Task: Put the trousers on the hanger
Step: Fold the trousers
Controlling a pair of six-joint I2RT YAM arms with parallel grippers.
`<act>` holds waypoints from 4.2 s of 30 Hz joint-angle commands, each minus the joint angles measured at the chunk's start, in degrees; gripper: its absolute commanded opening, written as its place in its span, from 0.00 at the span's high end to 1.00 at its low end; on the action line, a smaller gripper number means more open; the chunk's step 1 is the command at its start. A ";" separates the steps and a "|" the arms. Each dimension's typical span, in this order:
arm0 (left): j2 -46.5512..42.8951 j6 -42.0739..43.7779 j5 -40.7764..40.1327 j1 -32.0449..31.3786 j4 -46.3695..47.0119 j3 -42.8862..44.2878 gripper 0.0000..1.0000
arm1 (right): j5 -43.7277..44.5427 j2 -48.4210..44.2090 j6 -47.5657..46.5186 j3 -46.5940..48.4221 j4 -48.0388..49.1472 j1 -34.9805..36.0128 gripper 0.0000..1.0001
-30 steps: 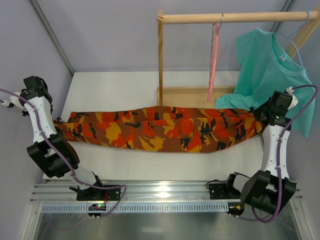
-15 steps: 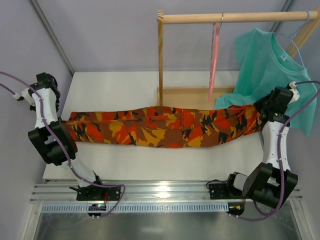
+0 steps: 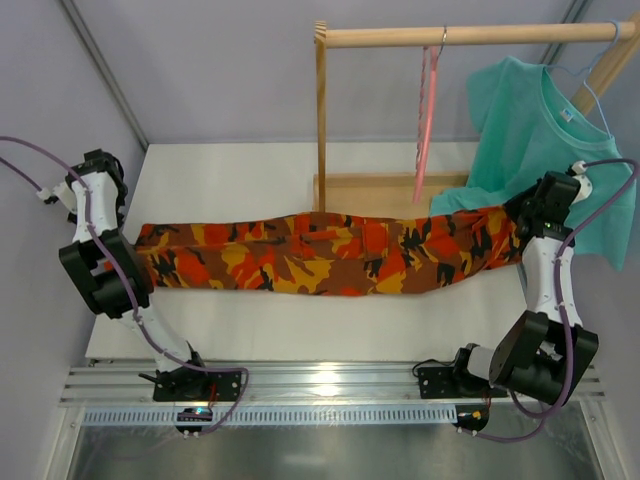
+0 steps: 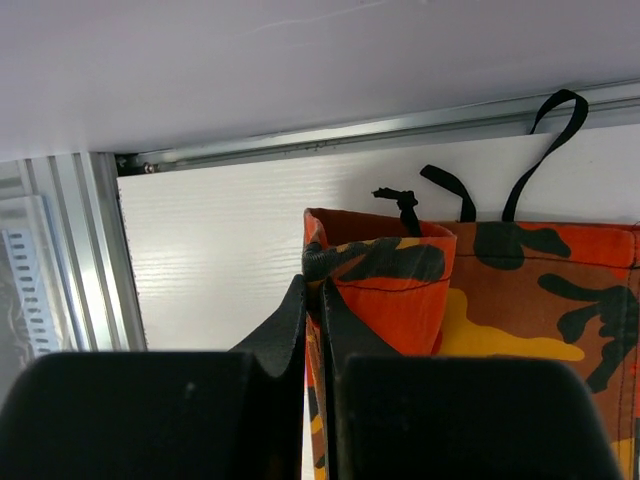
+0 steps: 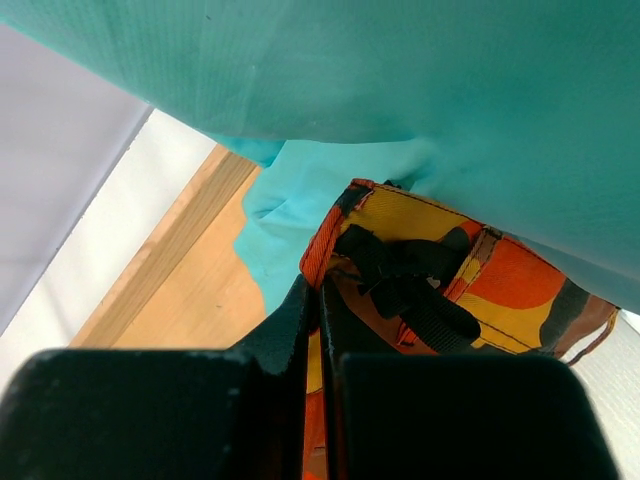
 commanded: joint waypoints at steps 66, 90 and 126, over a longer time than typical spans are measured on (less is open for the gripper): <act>-13.35 12.63 32.73 3.04 37.18 -32.16 0.47 | -10.18 -7.56 2.49 -2.50 -10.54 10.70 0.47; -9.56 9.47 22.54 3.13 38.05 -34.09 0.57 | -12.21 -5.89 4.25 -1.18 -8.52 10.70 0.47; -15.28 9.82 29.82 2.43 50.44 -43.84 0.57 | -15.99 -4.66 3.54 -1.01 -7.29 10.70 0.47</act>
